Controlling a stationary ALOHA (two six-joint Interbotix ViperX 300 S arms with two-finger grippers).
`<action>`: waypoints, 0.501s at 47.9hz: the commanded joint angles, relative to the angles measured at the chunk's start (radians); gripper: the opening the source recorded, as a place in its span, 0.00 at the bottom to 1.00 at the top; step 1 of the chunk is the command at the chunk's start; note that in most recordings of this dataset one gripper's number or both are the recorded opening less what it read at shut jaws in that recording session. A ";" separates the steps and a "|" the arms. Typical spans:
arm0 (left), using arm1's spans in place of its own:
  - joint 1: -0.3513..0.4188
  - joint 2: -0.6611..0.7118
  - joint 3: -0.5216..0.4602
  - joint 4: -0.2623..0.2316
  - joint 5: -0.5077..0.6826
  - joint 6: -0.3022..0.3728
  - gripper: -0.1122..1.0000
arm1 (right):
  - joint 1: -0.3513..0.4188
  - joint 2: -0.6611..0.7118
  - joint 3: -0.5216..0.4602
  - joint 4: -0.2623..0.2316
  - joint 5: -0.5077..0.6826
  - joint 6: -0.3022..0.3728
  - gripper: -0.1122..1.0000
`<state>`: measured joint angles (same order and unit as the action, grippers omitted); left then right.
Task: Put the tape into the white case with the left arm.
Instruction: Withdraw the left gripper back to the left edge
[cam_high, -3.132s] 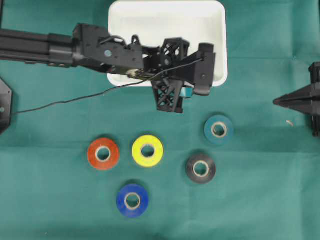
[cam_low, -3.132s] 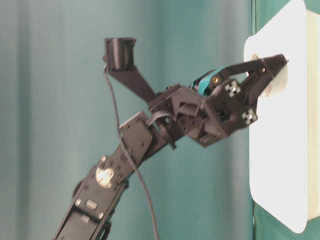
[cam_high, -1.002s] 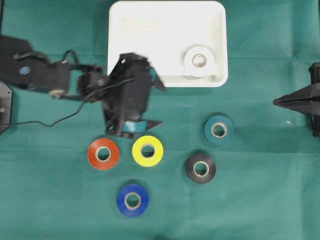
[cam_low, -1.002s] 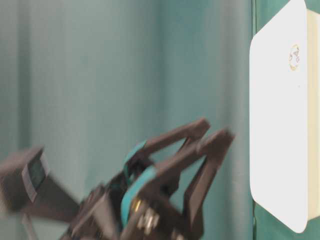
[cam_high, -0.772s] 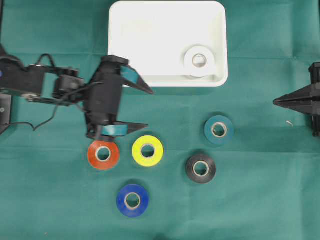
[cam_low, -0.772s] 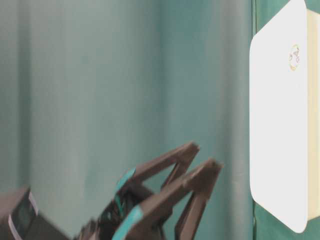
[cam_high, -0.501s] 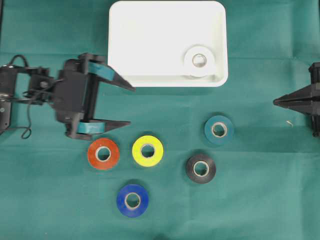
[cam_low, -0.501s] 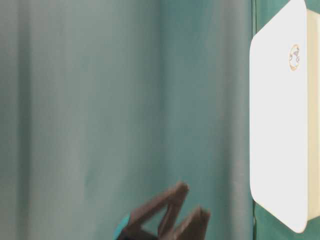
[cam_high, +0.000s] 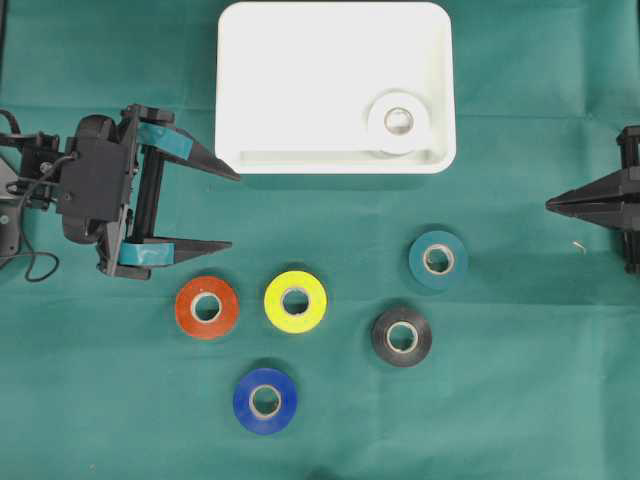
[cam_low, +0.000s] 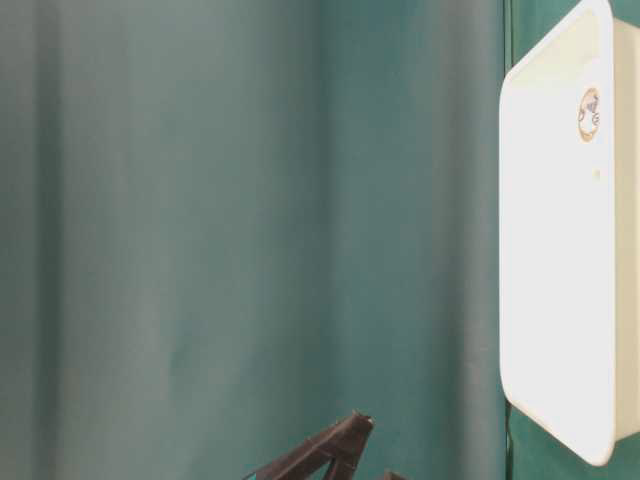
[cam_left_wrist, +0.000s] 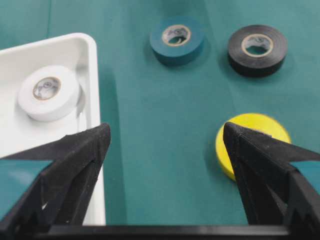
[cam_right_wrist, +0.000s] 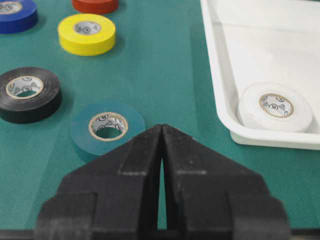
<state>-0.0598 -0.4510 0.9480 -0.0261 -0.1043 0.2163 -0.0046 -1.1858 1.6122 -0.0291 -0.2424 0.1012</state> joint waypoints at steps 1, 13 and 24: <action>-0.006 -0.005 -0.011 -0.003 -0.011 -0.002 0.96 | -0.002 0.008 -0.008 -0.002 -0.005 0.002 0.02; -0.021 -0.005 -0.014 -0.003 0.015 -0.003 0.95 | -0.002 0.006 -0.009 -0.002 -0.005 0.002 0.02; -0.067 -0.005 -0.015 -0.003 0.143 -0.011 0.95 | -0.002 0.006 -0.008 -0.002 -0.005 0.002 0.02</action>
<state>-0.1104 -0.4525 0.9480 -0.0276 0.0015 0.2117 -0.0046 -1.1858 1.6137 -0.0291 -0.2424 0.1012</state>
